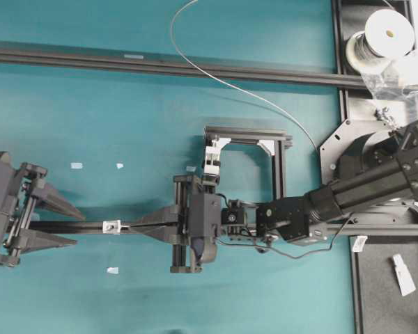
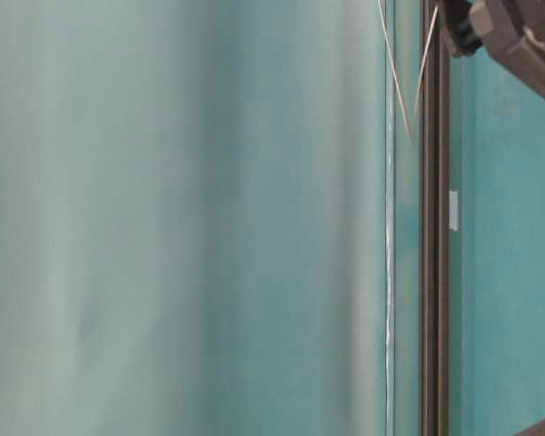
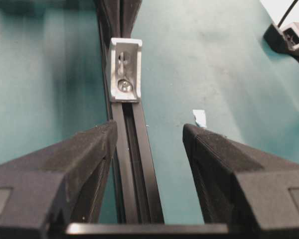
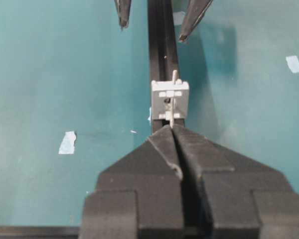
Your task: Insert the wire through the hole in the metal fitting.
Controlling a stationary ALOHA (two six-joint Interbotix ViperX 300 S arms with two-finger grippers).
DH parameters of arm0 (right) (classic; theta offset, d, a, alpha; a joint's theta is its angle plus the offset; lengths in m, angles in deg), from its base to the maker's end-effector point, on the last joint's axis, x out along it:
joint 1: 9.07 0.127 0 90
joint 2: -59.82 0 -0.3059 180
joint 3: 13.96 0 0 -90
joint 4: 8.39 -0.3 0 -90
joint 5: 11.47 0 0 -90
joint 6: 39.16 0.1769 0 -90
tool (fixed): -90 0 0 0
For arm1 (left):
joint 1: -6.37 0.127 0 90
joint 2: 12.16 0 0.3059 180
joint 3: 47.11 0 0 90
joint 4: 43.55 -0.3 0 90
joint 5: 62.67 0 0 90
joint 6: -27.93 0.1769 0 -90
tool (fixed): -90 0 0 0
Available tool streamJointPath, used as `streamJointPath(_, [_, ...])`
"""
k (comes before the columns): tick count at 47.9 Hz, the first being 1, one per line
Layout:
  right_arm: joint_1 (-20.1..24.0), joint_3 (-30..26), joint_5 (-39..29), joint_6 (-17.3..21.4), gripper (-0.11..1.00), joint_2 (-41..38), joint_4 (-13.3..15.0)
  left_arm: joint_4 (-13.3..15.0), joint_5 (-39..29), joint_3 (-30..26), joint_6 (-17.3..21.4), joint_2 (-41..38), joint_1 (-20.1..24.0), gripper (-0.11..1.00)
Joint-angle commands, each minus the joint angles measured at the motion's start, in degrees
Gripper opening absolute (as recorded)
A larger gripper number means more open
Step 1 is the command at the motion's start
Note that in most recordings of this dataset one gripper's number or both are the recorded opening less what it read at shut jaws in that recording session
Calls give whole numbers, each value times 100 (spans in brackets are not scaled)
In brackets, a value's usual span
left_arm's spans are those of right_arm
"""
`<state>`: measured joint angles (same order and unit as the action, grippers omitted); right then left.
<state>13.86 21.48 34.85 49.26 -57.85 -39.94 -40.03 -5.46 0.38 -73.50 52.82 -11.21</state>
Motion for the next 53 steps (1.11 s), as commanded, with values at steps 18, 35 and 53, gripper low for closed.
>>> streamJointPath(18, [-88, -308, 53, 9, 0, -114, 149, -18, -141, -114, 53, 176, 18, 12])
streamJointPath(35, [-97, -334, 53, 9, 0, -114, 255, -18, -272, -369, 70, 149, 220, 12])
streamJointPath(53, [-97, -299, 53, 9, 0, -114, 255, -18, -879, -703, 290, 141, 264, 12])
